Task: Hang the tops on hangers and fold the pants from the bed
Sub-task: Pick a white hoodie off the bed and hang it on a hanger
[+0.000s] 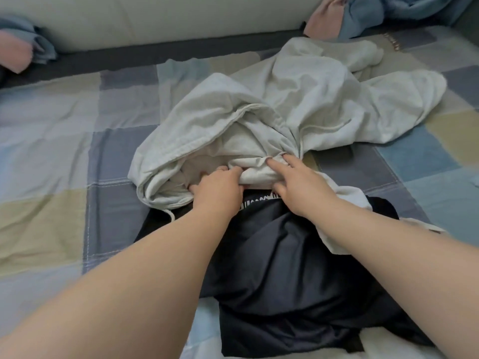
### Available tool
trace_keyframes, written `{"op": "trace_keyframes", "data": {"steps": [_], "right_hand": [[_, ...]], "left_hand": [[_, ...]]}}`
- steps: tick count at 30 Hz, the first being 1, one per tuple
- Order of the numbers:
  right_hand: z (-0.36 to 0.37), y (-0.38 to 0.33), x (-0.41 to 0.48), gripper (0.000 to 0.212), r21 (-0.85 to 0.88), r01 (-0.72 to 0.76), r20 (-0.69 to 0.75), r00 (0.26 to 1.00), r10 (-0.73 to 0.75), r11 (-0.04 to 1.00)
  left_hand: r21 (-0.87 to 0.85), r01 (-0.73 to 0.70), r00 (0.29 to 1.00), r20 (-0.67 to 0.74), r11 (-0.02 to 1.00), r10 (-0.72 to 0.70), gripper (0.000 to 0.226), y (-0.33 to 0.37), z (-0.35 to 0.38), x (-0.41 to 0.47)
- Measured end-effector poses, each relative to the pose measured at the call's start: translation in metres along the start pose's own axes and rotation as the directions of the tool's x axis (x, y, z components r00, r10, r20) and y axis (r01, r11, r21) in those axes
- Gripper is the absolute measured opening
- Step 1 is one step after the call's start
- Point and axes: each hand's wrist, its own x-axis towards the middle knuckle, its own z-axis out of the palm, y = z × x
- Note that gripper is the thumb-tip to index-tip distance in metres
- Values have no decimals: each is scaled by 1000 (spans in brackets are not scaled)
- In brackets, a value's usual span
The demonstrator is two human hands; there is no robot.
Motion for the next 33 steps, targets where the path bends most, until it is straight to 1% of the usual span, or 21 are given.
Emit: {"op": "trace_keyframes", "data": {"steps": [1, 2, 3, 5, 7, 8, 9, 11, 12, 13, 14, 17, 19, 22, 24, 26, 29, 33], "right_hand": [[1, -1, 2, 50, -9, -8, -17, 1000, 8, 1000], [-1, -4, 4, 45, -32, -19, -18, 1000, 18, 999], [-4, -6, 6, 41, -70, -31, 12, 999, 32, 997], [-15, -13, 8, 38, -126, -73, 135, 987, 90, 989], [-31, -25, 1, 33, -102, -150, 226, 959, 170, 983], [-37, -29, -7, 28, -107, -177, 222, 955, 197, 978], [-44, -33, -17, 28, -145, -171, 189, 962, 197, 975], [-54, -41, -44, 33, -251, -122, 135, 978, 159, 960], [-58, -46, -61, 32, -244, -99, 128, 983, 133, 965], [-62, -49, -80, 28, -211, -77, 137, 985, 108, 974], [-65, -51, -98, 25, -167, -56, 158, 984, 83, 984], [-83, -48, -162, 26, -19, -27, 219, 975, 31, 999], [-103, -41, -211, 28, 44, -29, 201, 979, 19, 999], [-140, -34, -289, 26, 103, -58, 223, 974, 33, 993], [-166, -34, -349, 24, 137, -71, 251, 967, 34, 988], [-191, -39, -409, 25, 135, -30, 264, 965, -6, 990], [-209, -41, -485, 26, 136, -3, 284, 958, -36, 991], [-199, -31, -555, 25, 181, -85, 349, 937, 17, 980]], "left_hand": [[-15, 6, 1000, -17, 1000, -6, 10, -1, 0, 3], [-18, 7, 1000, -19, 1000, -7, 13, 0, -4, 4], [-20, 9, 1000, -8, 1000, -9, 17, 0, -8, 6], [-36, 17, 999, 38, 999, -15, 24, 2, -18, 8], [-68, 43, 992, 119, 997, -35, 32, 5, -30, 2], [-82, 45, 990, 140, 996, -33, 29, 6, -35, -6], [-85, 25, 991, 129, 996, -14, 22, 5, -39, -16], [-13, -66, 998, 23, 998, 66, 14, 1, -45, -46], [19, -104, 994, -32, 994, 105, 12, 0, -47, -65], [9, -130, 990, -61, 992, 130, 13, -1, -48, -86], [-25, -142, 989, -56, 990, 140, 15, 0, -48, -106], [-219, -106, 992, 46, 970, 119, 19, 18, -56, -172], [-349, -67, 990, 94, 935, 106, 20, 40, -66, -222], [-427, -37, 973, 192, 904, 130, 21, 74, -87, -300], [-430, -24, 957, 251, 903, 145, 25, 96, -103, -357], [-411, 3, 944, 302, 912, 133, 29, 120, -120, -421], [-373, 49, 926, 364, 926, 97, 25, 142, -126, -500], [-342, 79, 888, 452, 936, 90, 27, 158, -114, -553]]}}
